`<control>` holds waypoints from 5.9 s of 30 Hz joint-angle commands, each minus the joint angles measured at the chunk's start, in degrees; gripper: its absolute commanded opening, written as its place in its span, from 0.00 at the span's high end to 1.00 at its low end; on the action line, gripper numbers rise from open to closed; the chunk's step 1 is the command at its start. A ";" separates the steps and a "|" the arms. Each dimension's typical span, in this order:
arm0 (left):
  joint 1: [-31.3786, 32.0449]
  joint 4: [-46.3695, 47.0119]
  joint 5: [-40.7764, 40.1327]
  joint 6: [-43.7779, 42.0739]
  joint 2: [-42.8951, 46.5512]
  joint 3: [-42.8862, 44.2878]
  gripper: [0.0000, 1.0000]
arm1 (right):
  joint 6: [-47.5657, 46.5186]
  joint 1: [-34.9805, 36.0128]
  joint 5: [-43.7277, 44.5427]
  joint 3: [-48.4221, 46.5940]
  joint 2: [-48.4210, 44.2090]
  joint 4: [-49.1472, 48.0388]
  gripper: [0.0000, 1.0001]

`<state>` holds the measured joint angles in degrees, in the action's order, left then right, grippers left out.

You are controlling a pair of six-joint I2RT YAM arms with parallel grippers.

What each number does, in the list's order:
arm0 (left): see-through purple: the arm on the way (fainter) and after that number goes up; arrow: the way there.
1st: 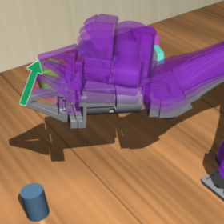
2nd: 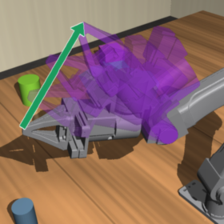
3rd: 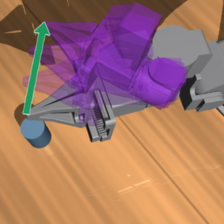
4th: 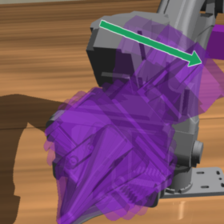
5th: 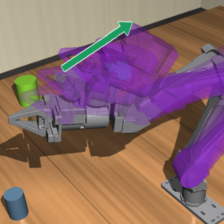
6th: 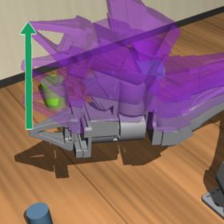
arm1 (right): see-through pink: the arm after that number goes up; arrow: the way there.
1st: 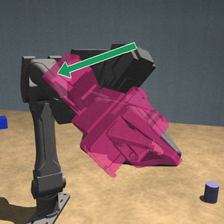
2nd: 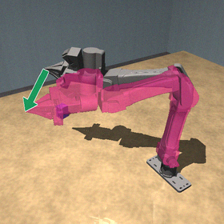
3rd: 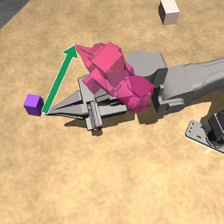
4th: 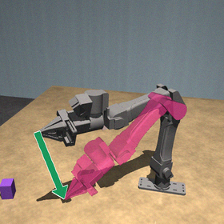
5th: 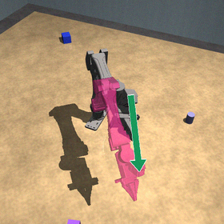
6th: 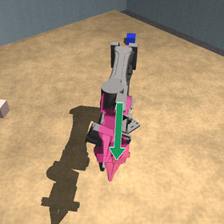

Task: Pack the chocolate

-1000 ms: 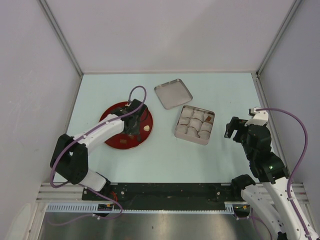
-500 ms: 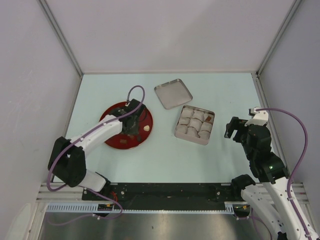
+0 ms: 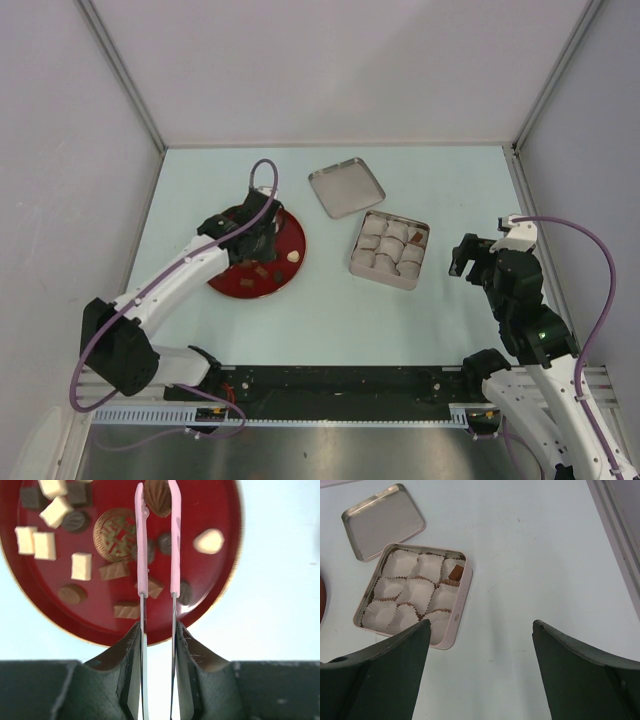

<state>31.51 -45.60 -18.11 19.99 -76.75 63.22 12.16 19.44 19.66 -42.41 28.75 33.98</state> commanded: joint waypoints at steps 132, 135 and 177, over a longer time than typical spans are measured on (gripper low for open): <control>2.51 2.10 -5.01 -2.94 -5.07 4.28 0.68 | -0.47 0.33 -0.33 -0.04 -0.19 -2.07 0.13; 1.10 2.71 -3.78 -3.38 -6.65 4.28 0.68 | -0.39 0.42 -0.41 -0.04 -0.01 -2.07 0.13; -2.33 5.09 -1.93 -4.52 -10.79 4.02 0.93 | -0.47 0.16 -1.12 -0.04 0.69 -2.16 0.14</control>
<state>29.58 -40.66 -19.29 16.25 -92.12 67.20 11.97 19.44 18.96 -42.33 29.45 33.95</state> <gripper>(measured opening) 0.325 0.868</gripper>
